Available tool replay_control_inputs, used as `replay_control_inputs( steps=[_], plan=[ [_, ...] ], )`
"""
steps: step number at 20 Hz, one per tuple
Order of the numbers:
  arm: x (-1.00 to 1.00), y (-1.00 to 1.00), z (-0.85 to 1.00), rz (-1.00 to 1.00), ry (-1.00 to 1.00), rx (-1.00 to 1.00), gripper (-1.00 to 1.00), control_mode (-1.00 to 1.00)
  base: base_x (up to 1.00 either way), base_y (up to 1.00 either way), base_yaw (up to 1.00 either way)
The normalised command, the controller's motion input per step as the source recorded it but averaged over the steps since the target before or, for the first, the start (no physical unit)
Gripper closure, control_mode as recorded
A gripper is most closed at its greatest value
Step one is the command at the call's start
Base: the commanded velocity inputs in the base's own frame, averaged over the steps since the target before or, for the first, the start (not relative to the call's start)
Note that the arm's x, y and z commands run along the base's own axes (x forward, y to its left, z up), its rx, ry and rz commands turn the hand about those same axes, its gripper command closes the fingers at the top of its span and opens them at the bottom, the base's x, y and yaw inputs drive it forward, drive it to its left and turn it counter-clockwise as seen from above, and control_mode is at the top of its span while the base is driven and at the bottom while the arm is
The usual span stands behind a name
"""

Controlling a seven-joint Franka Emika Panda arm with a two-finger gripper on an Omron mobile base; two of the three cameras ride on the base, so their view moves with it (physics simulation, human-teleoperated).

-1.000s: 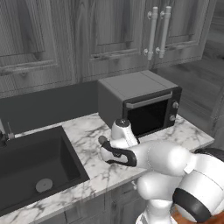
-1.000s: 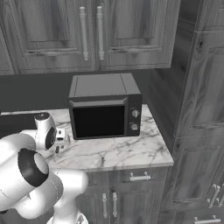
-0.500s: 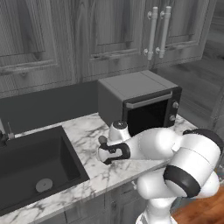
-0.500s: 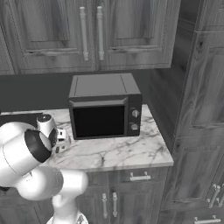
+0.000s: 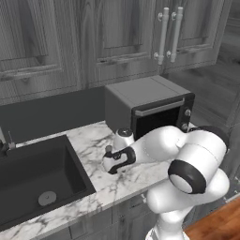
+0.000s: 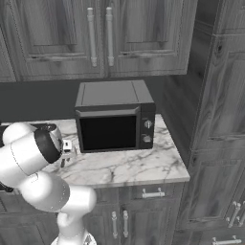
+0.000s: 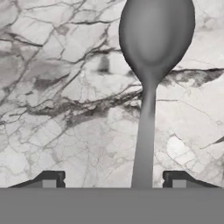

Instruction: Take the fork and place it on the left side of the plate. Then take the spoon and place it on the right side of the plate. Make sure they're directly next to the plate.

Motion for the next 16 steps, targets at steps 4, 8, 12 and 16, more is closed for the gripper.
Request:
replay_control_inputs(
  steps=[4, 8, 12, 16],
  plan=[
    [0.03, 0.12, -0.16, 0.0, 0.0, 0.0, 1.0, -1.0, 0.0, 0.0, 0.0],
    [0.0, 0.02, -0.12, 0.0, 0.0, 0.0, 1.0, -1.0, 0.0, 0.0, 0.0],
    [-0.03, 0.0, -0.02, 0.0, 0.0, 0.0, 1.0, -1.0, 0.0, 0.0, 0.0],
    [-0.23, 0.0, 0.0, 0.0, -0.02, 0.0, 1.0, -1.0, 0.0, 0.0, 0.0]
  ],
)
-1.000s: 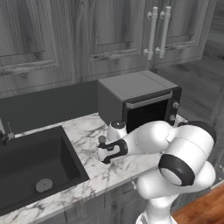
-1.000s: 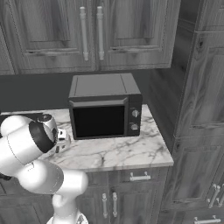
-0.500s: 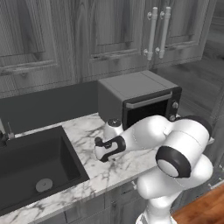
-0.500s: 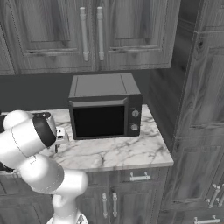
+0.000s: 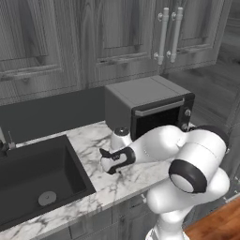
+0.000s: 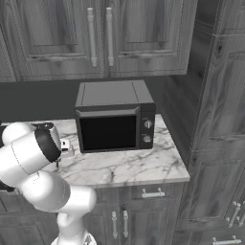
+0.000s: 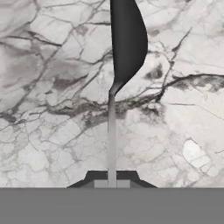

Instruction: Take the fork and place it on the left side of the plate. Then take the spoon and place it on the right side of the plate. Make sure they're directly next to the plate.

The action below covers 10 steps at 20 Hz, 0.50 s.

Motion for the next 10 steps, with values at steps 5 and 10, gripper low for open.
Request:
replay_control_inputs(
  steps=[5, 10],
  plan=[
    [-0.47, -0.09, 0.1, 0.0, -0.06, 0.01, 1.0, -1.0, 0.0, 0.0, 0.0],
    [-0.61, -0.17, 0.36, 0.0, -0.08, 0.0, 1.0, -1.0, 0.0, 0.0, 0.0]
  ],
)
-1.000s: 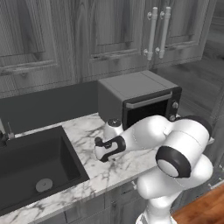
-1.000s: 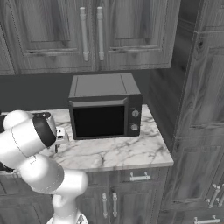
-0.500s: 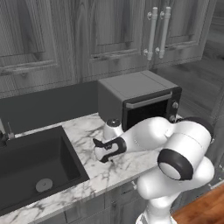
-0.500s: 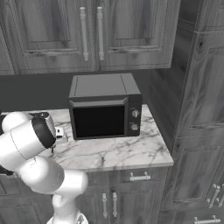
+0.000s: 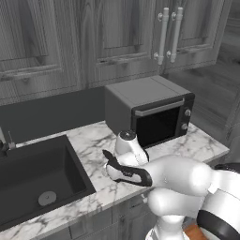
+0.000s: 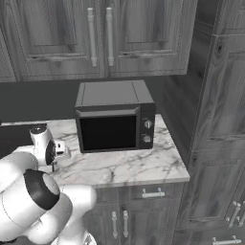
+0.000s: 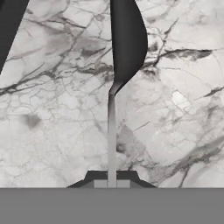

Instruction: Take the fork and place it on the left side of the plate. Then take the spoon and place it on the right side of the plate. Make sure they're directly next to the plate.

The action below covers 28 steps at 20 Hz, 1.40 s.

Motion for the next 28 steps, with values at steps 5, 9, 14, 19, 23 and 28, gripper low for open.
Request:
replay_control_inputs(
  steps=[5, 9, 14, 19, 23, 28],
  plan=[
    [-0.43, -0.24, 0.52, -0.01, -0.03, 0.0, 1.0, -1.0, 0.0, 0.0, 0.0],
    [-0.24, -0.29, 0.73, -0.01, 0.0, 0.01, 1.0, -1.0, 0.0, 0.0, 0.0],
    [-0.2, -0.34, 0.75, 0.0, 0.0, 0.0, 1.0, -1.0, 0.0, 0.0, 0.0],
    [-0.25, -0.28, 0.49, 0.0, 0.0, 0.0, 1.0, -1.0, 0.0, 0.0, 0.0],
    [-0.34, -0.14, 0.43, 0.0, 0.03, 0.0, 1.0, -1.0, 0.0, 0.0, 0.0],
    [-0.52, -0.26, 0.36, 0.0, 0.02, 0.0, 1.0, -1.0, 0.0, 0.0, 0.0]
  ],
)
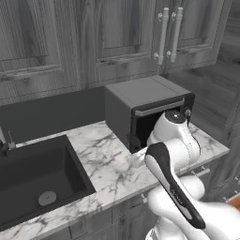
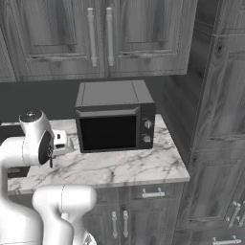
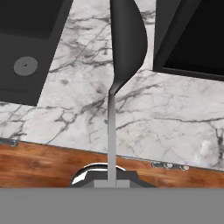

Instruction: Take the fork and place it on the left side of the plate. Then take the spoon and place it on the right side of the plate. Make sure they're directly next to the plate.

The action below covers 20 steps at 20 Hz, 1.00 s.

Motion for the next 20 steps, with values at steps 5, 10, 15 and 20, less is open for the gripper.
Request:
replay_control_inputs(
  steps=[5, 10, 15, 20],
  plan=[
    [-0.44, -0.51, 0.33, -0.02, 0.02, 0.0, 1.0, -1.0, 0.0, 0.0, 0.0],
    [-0.47, -0.52, 0.29, -0.06, 0.0, 0.02, 1.0, -1.0, 0.0, 0.0, 0.0],
    [-0.32, -0.19, 0.08, -0.05, 0.0, 0.01, 1.0, 1.0, -0.24, -0.02, -0.01],
    [0.0, 0.0, 0.0, 0.0, 0.0, 0.0, 1.0, 1.0, -0.27, 0.2, 0.04]
  ],
)
